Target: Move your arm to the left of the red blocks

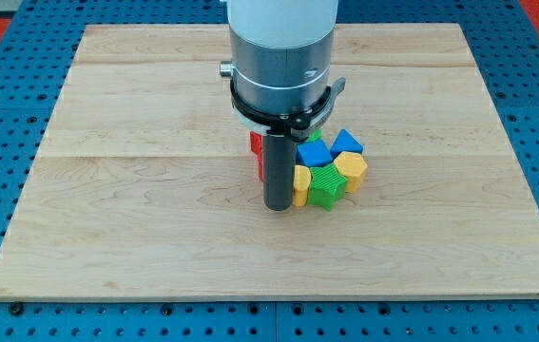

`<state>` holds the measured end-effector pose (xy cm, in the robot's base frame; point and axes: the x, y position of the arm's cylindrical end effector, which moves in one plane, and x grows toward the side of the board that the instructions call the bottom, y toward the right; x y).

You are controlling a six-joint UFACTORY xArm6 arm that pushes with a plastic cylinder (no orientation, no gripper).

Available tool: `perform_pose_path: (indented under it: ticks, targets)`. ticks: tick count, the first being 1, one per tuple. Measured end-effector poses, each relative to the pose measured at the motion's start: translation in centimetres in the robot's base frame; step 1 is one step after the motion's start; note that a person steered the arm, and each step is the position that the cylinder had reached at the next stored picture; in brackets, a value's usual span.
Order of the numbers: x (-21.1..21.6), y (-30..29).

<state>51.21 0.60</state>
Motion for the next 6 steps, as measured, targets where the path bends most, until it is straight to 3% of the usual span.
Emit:
perform_pose_path:
  ticks: [6]
  targets:
    - [1.1, -3.8]
